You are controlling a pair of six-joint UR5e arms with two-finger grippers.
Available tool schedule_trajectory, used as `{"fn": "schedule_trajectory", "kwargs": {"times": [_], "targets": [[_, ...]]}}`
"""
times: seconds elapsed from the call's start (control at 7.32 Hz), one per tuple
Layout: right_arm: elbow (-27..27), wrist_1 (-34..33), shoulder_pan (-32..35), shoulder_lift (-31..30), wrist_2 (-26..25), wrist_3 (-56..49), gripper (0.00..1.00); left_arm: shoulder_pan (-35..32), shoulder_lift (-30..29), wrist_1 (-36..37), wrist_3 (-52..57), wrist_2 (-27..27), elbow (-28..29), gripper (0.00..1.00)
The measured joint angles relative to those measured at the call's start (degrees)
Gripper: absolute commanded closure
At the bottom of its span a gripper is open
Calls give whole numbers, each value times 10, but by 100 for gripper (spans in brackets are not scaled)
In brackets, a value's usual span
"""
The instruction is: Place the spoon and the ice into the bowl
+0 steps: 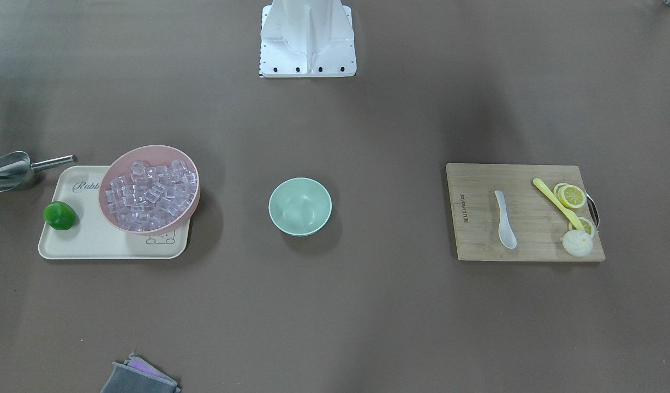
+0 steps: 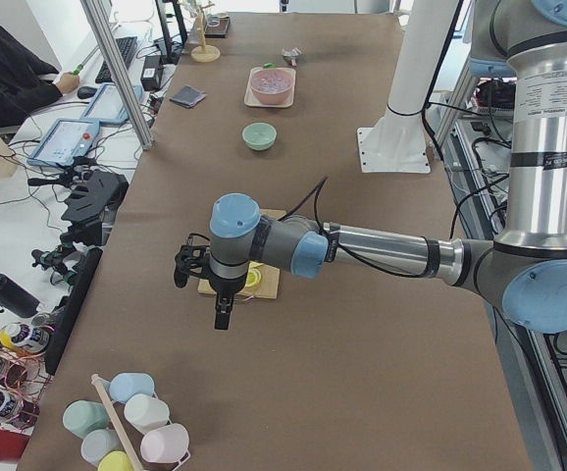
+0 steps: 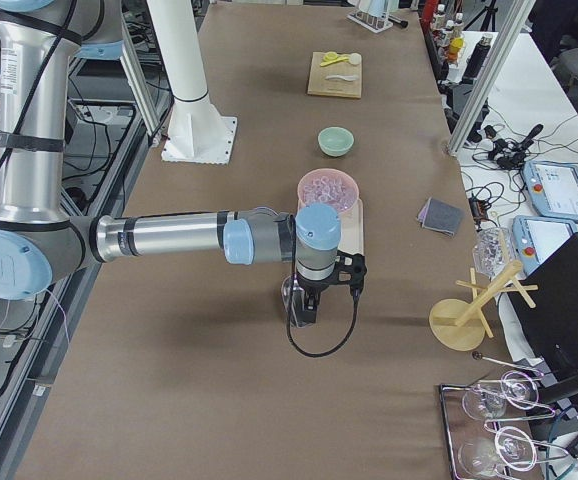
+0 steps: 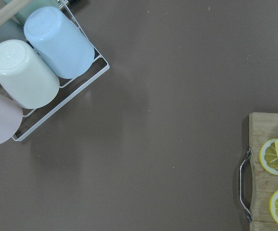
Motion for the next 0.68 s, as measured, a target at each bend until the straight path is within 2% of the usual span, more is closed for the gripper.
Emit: {"fn": "schedule_trajectory", "kwargs": {"times": [0.68], "targets": [[0,0,-2,0,0,2,0,4,0,-2,-3,0,0,2]]}}
